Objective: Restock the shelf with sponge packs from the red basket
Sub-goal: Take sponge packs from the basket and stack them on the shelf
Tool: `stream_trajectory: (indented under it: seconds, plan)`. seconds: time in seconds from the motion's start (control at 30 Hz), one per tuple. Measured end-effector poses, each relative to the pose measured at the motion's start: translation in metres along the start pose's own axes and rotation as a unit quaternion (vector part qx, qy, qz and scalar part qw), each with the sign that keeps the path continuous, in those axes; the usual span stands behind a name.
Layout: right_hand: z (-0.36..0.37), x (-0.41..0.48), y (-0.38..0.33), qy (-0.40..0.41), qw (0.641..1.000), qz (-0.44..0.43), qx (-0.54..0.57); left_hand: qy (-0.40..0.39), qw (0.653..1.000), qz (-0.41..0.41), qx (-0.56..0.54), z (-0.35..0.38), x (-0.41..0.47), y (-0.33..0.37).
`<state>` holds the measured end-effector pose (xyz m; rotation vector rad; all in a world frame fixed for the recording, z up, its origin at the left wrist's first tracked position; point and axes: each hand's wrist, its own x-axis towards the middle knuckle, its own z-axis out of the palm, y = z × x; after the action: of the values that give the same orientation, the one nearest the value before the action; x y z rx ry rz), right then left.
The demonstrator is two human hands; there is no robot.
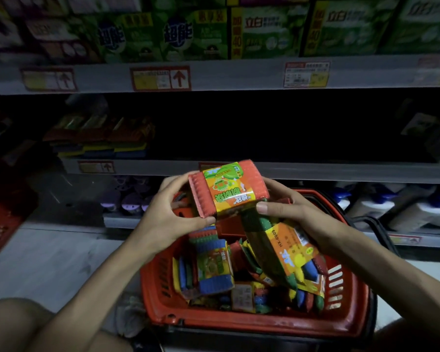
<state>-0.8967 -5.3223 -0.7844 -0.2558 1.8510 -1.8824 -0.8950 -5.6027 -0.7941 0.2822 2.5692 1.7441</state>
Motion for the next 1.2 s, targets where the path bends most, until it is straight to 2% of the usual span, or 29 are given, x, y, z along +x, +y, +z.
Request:
stream_trajectory:
  seconds: [0.07, 0.2, 0.3, 0.53, 0.73, 0.93, 1.2]
  plan:
    - [0.003, 0.001, -0.003, 0.01, 1.0, -0.006, -0.011, 0.015, 1.0, 0.0, 0.004, -0.001, -0.003, 0.0]
    - [0.015, 0.004, -0.007, 0.058, 0.997, -0.022, -0.05, 0.057, 0.997, -0.022, -0.055, 0.0, -0.001, 0.001]
    - [0.021, 0.005, -0.008, 0.095, 0.989, -0.023, -0.112, 0.129, 0.99, -0.024, -0.048, 0.0, 0.002, -0.002]
    - [0.06, 0.016, -0.005, 0.022, 0.991, -0.013, -0.134, 0.253, 0.955, -0.085, -0.128, -0.002, 0.012, -0.026]
    - [0.087, 0.046, -0.003, 0.064, 0.983, -0.058, -0.162, 0.23, 0.962, -0.068, -0.134, 0.0, 0.026, -0.024]
    - [0.101, 0.071, 0.007, 0.095, 0.987, -0.077, -0.108, 0.214, 0.962, -0.08, -0.15, -0.021, 0.037, -0.035]
    - [0.119, 0.109, 0.018, 0.19, 0.957, -0.163, -0.147, 0.215, 0.961, -0.087, -0.151, -0.03, 0.035, -0.047]
